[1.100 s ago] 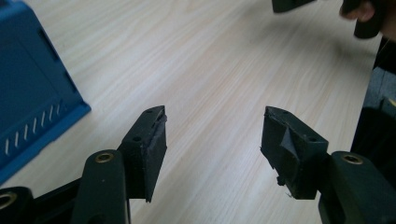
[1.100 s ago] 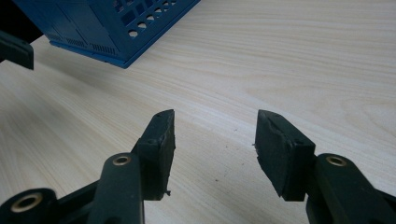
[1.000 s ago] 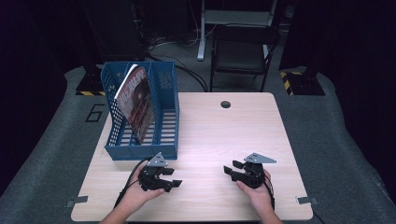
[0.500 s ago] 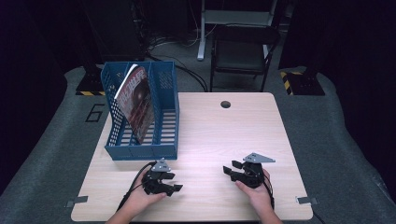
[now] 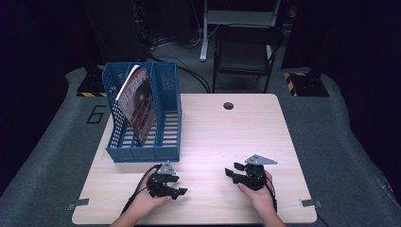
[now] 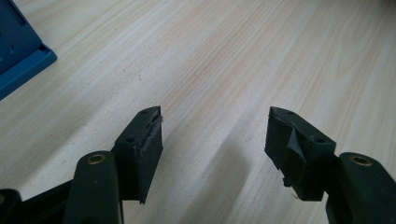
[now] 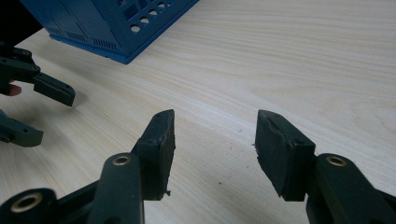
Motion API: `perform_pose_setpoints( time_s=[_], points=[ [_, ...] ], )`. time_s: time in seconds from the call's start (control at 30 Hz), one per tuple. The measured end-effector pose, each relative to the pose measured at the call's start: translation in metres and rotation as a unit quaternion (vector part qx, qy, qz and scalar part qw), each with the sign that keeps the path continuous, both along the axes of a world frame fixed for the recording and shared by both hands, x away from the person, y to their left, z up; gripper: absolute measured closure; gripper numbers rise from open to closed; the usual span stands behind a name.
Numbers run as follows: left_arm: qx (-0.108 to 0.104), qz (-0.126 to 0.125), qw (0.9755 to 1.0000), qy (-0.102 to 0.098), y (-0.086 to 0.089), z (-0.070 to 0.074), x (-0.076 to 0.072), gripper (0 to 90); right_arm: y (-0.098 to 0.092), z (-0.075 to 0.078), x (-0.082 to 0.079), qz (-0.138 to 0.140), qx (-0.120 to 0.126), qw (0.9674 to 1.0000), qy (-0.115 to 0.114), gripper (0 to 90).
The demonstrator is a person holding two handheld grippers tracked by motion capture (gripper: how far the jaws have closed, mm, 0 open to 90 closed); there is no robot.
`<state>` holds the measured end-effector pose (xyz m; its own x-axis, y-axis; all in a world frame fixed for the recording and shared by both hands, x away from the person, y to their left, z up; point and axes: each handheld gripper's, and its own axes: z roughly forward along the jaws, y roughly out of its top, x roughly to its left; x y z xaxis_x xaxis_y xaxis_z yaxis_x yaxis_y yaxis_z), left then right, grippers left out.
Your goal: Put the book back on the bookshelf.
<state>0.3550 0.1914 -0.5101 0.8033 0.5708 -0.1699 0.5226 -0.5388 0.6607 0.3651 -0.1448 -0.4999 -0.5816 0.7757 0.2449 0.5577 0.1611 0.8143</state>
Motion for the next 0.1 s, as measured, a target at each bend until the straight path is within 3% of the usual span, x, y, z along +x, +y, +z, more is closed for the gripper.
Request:
perform_pose_setpoints(
  time_s=[0.1],
  points=[
    [0.0, 0.003, 1.0, 0.002, -0.0008, -0.0004, -0.0006, 36.5, -0.0007, 0.0003, 0.0003, 0.0, 0.001, 1.0, -0.002, 47.6]
  ],
)
